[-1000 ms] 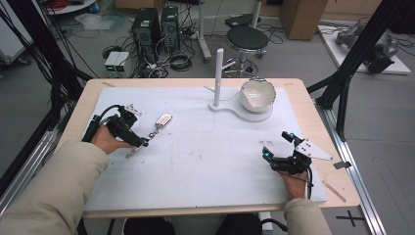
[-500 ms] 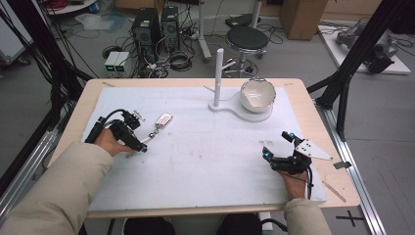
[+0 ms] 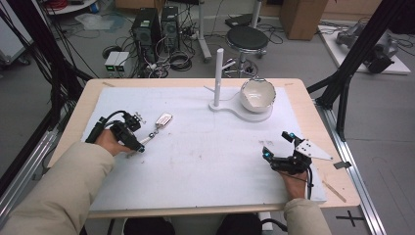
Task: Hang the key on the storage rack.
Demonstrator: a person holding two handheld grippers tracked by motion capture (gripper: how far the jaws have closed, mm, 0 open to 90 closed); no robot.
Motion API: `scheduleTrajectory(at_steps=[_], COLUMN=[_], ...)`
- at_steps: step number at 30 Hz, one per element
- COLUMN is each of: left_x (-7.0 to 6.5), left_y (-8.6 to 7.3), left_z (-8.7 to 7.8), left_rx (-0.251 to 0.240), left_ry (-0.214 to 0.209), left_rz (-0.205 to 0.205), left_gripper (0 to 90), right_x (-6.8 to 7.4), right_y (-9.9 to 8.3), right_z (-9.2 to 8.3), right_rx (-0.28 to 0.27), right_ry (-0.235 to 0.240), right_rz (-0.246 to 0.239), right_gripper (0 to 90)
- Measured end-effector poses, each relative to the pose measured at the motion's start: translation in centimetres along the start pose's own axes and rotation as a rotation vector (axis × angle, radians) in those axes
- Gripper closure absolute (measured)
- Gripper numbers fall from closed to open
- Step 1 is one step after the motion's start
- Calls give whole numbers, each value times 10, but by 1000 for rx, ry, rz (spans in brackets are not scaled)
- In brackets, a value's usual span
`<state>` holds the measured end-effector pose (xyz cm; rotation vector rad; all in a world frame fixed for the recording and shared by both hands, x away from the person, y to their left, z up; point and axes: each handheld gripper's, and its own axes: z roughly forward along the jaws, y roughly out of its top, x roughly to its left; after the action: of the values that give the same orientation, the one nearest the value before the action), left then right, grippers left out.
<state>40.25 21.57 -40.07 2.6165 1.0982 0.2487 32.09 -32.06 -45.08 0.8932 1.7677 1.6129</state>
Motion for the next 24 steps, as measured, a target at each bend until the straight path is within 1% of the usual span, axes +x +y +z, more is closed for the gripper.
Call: scheduleTrajectory(at_steps=[4, 5, 6, 7, 8, 9, 10, 11, 12, 13, 14, 17, 19, 20, 21, 22, 23, 24], left_x=[0, 0, -1, -1, -2, -2, -2, -3, -4, -5, -6, -6, -6, -5, -5, -5, -5, -6], left_y=[0, 0, 0, 0, 0, 0, 0, 0, 1, 1, 2, 3, 2, 2, 2, 2, 2, 2], left_z=[1, 1, 1, 1, 2, 2, 2, 2, 3, 4, 4, 3, 4, 3, 3, 3, 2, 3], left_rx=[8, 5, 9, 9, 7, 13, 19, 18, 24, 26, 43, 50, 37, 48, 47, 38, 48, 31], left_ry=[8, 9, 10, 10, 6, 6, 7, 9, 16, 22, 33, 34, 27, 24, 21, 22, 23, 26], left_rz=[7, 3, 6, 8, 4, 10, 19, 20, 32, 35, 59, 51, 40, 52, 52, 38, 51, 33], left_gripper=[508, 508, 551, 551, 603, 603, 688, 712, 726, 730, 732, 734, 736, 736, 737, 738, 738, 738], right_x=[0, 0, 0, 0, 0, 0, 0, 0, 0, 0, 0, 0, 0, 0, 0, 0, 0, 0], right_y=[0, 0, 0, 0, 0, 0, 0, 0, 0, 0, 0, 0, 0, 0, 0, 0, 0, 0], right_z=[0, 0, 0, 0, 0, 0, 0, 0, 0, 0, 0, 0, 0, 0, 0, 0, 0, 0], right_rx=[-1, -1, -2, -2, 0, 0, 0, 1, 1, 1, 2, 1, 2, 2, 1, 0, 0, 0], right_ry=[2, 2, 2, 2, 0, 0, 0, 0, 1, 1, 1, 1, 1, 1, 1, 0, 0, 0], right_rz=[-4, -4, -4, -4, -1, -1, 0, -1, 1, 3, 2, 1, 2, 2, 2, 1, -2, -2], right_gripper=[6, 6, 6, 6, 5, 5, 6, 5, 5, 5, 5, 5, 5, 5, 5, 5, 5, 5])
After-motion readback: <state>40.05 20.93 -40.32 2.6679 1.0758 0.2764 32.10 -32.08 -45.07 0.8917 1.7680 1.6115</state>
